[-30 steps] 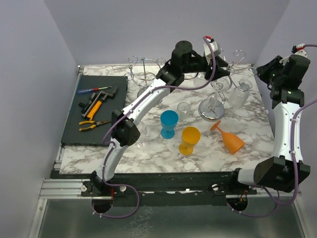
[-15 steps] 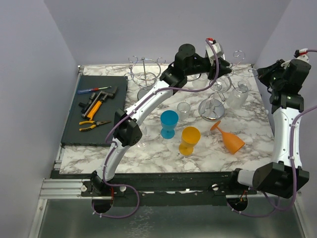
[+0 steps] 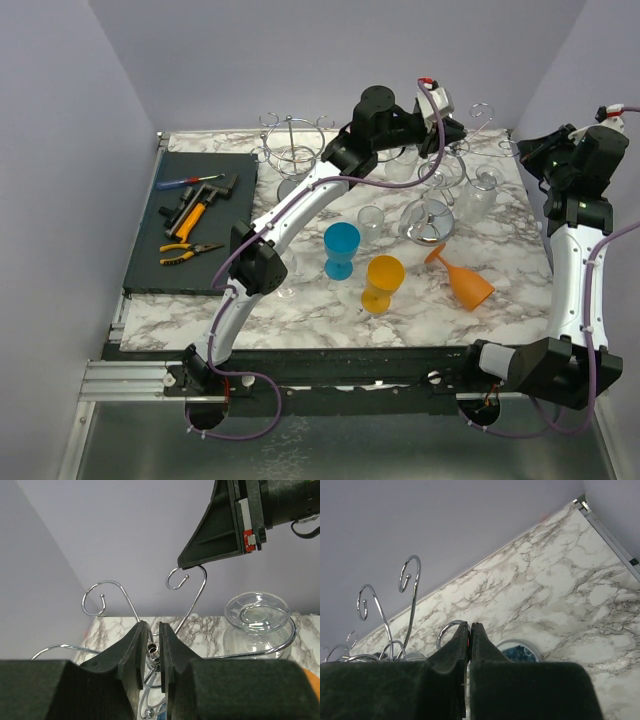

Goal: Place the wine glass upside down on the wine glass rack
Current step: Adjust the wine rack at the center of the board.

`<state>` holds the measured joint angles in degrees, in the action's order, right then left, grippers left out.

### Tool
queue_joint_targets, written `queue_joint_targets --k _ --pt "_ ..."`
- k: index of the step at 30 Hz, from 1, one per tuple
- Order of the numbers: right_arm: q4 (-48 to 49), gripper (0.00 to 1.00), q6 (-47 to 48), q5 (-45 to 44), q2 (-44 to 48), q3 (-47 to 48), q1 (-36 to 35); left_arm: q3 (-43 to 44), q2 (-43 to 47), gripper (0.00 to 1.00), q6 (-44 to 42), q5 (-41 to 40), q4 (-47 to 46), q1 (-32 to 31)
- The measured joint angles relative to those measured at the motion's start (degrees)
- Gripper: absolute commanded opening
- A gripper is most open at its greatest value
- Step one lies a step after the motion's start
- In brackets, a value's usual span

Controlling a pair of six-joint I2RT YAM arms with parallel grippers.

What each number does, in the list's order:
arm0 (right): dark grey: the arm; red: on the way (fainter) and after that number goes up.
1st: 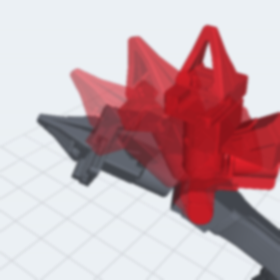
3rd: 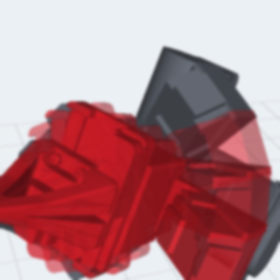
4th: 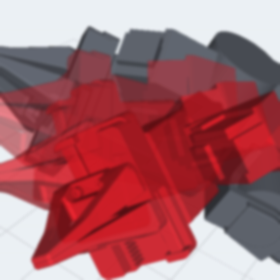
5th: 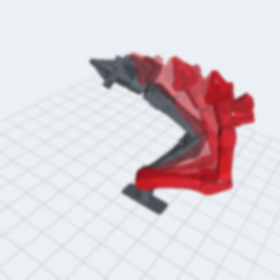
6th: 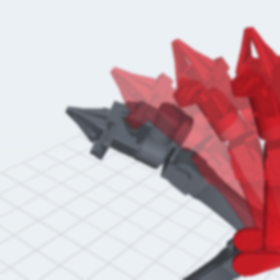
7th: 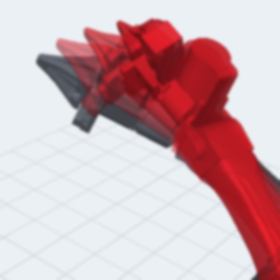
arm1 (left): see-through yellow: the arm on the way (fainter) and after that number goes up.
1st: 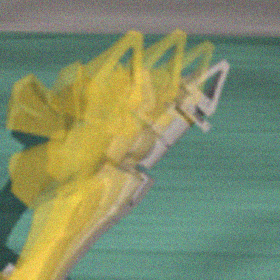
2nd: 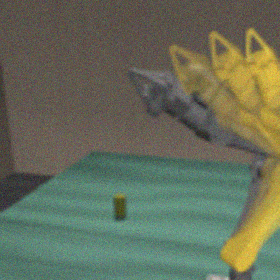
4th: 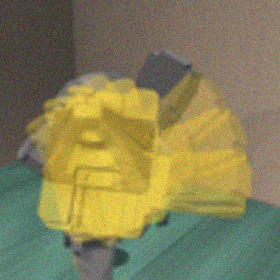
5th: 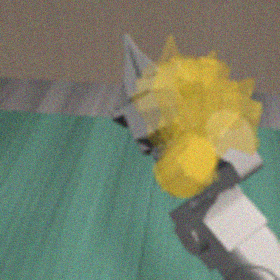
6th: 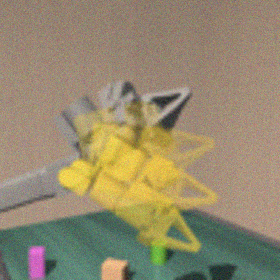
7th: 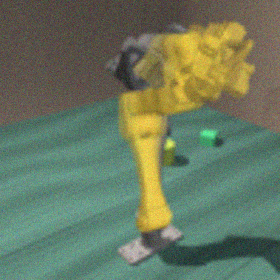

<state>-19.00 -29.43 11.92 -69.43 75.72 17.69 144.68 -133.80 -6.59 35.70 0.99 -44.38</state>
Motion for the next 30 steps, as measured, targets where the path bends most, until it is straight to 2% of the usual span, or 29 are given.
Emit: queue_joint_targets --k 10,15,30 --pt "-0.4 0.00 -0.7 0.2 0.4 -0.2 0.0 2.4 -0.3 0.21 -6.8 -0.2 5.2 -0.3" --pt "-0.9 0.00 -0.8 0.1 0.9 -0.3 0.0 2.8 -0.3 0.14 -9.3 -0.4 6.1 -0.3" --pt "-3.6 0.00 -2.4 -0.6 7.8 -4.7 0.4 3.0 -0.3 0.08 -14.3 -3.3 7.2 -1.3"
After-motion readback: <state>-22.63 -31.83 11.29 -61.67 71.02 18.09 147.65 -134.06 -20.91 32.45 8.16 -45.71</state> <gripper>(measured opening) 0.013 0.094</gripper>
